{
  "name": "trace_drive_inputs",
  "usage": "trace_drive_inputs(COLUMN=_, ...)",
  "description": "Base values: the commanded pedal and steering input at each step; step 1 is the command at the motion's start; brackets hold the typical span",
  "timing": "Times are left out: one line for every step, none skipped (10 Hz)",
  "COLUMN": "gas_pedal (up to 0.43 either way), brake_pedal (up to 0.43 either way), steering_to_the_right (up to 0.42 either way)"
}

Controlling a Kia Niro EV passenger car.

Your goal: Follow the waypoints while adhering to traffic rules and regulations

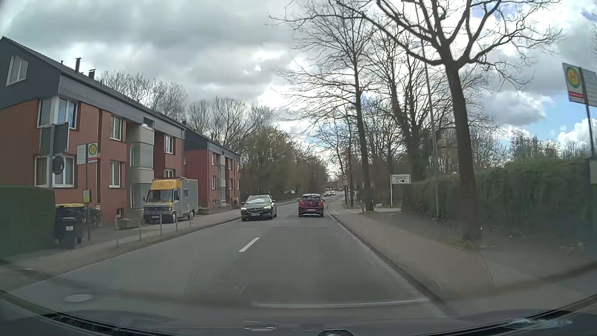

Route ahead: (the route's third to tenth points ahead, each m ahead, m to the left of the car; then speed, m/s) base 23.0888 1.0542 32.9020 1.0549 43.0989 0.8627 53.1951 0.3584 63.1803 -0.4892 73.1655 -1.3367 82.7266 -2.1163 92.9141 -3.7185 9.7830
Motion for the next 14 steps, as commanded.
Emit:
trace_drive_inputs(gas_pedal=0.169, brake_pedal=0.0, steering_to_the_right=0.002)
trace_drive_inputs(gas_pedal=0.169, brake_pedal=0.0, steering_to_the_right=0.002)
trace_drive_inputs(gas_pedal=0.169, brake_pedal=0.0, steering_to_the_right=0.002)
trace_drive_inputs(gas_pedal=0.177, brake_pedal=0.0, steering_to_the_right=0.002)
trace_drive_inputs(gas_pedal=0.177, brake_pedal=0.0, steering_to_the_right=0.002)
trace_drive_inputs(gas_pedal=0.177, brake_pedal=0.0, steering_to_the_right=0.002)
trace_drive_inputs(gas_pedal=0.177, brake_pedal=0.0, steering_to_the_right=0.002)
trace_drive_inputs(gas_pedal=0.177, brake_pedal=0.0, steering_to_the_right=0.002)
trace_drive_inputs(gas_pedal=0.177, brake_pedal=0.0, steering_to_the_right=0.002)
trace_drive_inputs(gas_pedal=0.177, brake_pedal=0.0, steering_to_the_right=0.0)
trace_drive_inputs(gas_pedal=0.177, brake_pedal=0.0, steering_to_the_right=-0.002)
trace_drive_inputs(gas_pedal=0.177, brake_pedal=0.0, steering_to_the_right=-0.002)
trace_drive_inputs(gas_pedal=0.177, brake_pedal=0.0, steering_to_the_right=-0.003)
trace_drive_inputs(gas_pedal=0.177, brake_pedal=0.0, steering_to_the_right=-0.003)
